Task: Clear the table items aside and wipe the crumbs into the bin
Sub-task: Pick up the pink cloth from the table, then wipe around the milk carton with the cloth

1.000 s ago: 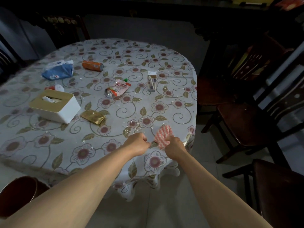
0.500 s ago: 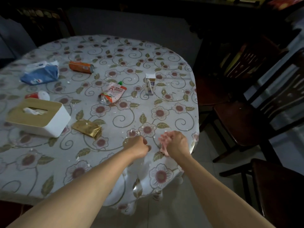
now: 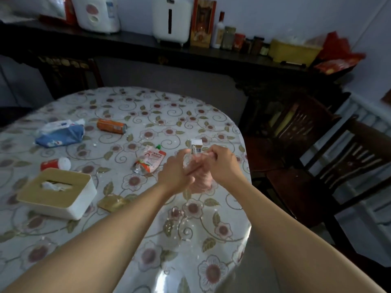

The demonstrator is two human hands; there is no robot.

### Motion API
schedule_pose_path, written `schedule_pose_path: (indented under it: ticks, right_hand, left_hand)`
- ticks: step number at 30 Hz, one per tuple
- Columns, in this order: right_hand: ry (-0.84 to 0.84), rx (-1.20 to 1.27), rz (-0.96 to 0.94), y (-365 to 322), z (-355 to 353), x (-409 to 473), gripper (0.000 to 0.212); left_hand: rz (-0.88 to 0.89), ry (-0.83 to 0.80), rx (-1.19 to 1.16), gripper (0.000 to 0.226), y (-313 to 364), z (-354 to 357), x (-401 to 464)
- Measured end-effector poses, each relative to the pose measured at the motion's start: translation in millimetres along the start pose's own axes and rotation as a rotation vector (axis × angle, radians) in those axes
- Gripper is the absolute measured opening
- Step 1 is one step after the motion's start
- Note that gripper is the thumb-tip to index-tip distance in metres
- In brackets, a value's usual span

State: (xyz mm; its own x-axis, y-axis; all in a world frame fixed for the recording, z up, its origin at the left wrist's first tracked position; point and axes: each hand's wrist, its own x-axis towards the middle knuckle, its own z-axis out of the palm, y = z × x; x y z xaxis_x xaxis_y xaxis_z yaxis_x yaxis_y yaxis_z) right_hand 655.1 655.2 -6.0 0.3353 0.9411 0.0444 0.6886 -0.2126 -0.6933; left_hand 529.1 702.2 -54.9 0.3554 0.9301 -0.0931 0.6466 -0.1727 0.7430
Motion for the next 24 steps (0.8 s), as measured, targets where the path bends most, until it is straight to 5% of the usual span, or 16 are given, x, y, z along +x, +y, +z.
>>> schedule_pose_path:
  ticks: [5,10,14,19,23,24]
  right_hand:
    - [-0.024,-0.002,-0.054,-5,-5,26,0.011]
    - [-0.059,-0.324,-0.056,16,4,50,0.015]
    - [-0.17,-0.077,-0.191,24,4,70,0.006]
    - [-0.635,0.126,-0.254,26,-2,87,0.019]
    - [-0.318,0.212,-0.046,36,-1,117,0.013]
    - [-0.308,0.227,-0.009,38,0,122,0.026]
  left_hand:
    - [-0.027,0.012,0.252,0.013,-3,-20,23]
    - [-0.196,0.249,0.161,0.013,-1,-21,43]
    - [-0.316,0.396,0.051,0.006,12,-21,65]
    - [-0.327,0.359,-0.456,0.038,42,-21,84]
    - [-0.305,0.272,-0.631,0.04,64,-18,86]
    - [-0.311,0.268,-0.664,0.04,67,-20,87]
